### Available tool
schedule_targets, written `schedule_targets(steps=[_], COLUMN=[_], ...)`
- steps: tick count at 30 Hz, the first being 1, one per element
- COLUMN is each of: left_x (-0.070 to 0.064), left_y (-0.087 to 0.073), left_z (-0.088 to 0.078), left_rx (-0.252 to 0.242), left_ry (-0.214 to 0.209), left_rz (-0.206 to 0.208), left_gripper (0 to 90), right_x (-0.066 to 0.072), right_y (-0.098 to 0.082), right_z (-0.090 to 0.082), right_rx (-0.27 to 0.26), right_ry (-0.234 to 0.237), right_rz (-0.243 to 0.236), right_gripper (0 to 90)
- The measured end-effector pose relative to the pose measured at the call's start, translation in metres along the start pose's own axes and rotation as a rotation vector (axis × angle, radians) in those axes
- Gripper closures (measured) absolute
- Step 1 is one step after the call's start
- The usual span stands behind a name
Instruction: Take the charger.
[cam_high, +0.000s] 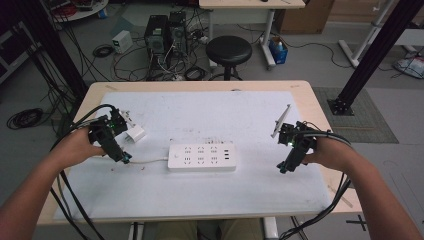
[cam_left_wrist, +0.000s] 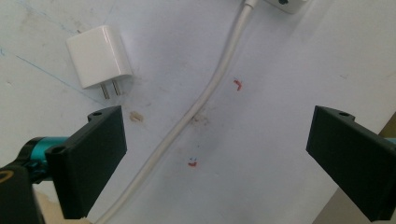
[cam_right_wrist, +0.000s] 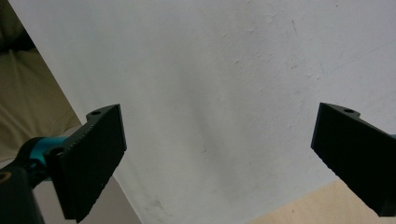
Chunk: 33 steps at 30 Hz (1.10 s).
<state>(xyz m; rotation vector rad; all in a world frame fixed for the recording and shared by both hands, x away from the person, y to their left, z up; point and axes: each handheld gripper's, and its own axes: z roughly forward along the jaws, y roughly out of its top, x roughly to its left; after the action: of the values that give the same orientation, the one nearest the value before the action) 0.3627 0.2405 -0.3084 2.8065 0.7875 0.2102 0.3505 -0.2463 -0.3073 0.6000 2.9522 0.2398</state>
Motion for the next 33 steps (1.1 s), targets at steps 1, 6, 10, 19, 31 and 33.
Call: schedule_targets(steps=[1, 6, 10, 19, 31, 33], left_x=[-0.001, 0.000, 0.002, 0.009, 0.047, 0.055], left_y=[0.000, 0.002, 0.004, 0.006, 0.017, 0.018], left_z=[0.000, 0.000, 0.001, 0.007, 0.039, 0.045], left_rx=[-0.022, -0.023, -0.035, -0.070, -0.078, -0.078], left_ry=[-0.004, 0.000, 0.006, 0.052, 0.110, 0.122], left_rz=[-0.011, -0.008, -0.017, -0.095, -0.306, -0.320], left_gripper=[4.9, 4.9, 4.9, 4.9, 4.9, 4.9], right_x=[0.000, 0.000, 0.001, 0.000, -0.009, -0.009], right_y=[0.000, -0.003, -0.005, -0.003, -0.009, -0.008], right_z=[0.000, -0.001, 0.002, 0.001, -0.001, 0.000], right_rx=[-0.007, -0.012, -0.018, -0.040, -0.106, -0.110], right_ry=[-0.001, -0.004, -0.004, -0.008, 0.017, 0.016], right_rz=[0.001, 0.005, 0.009, 0.018, 0.079, 0.083], right_gripper=[2.5, 2.5, 2.5, 2.5, 2.5, 2.5])
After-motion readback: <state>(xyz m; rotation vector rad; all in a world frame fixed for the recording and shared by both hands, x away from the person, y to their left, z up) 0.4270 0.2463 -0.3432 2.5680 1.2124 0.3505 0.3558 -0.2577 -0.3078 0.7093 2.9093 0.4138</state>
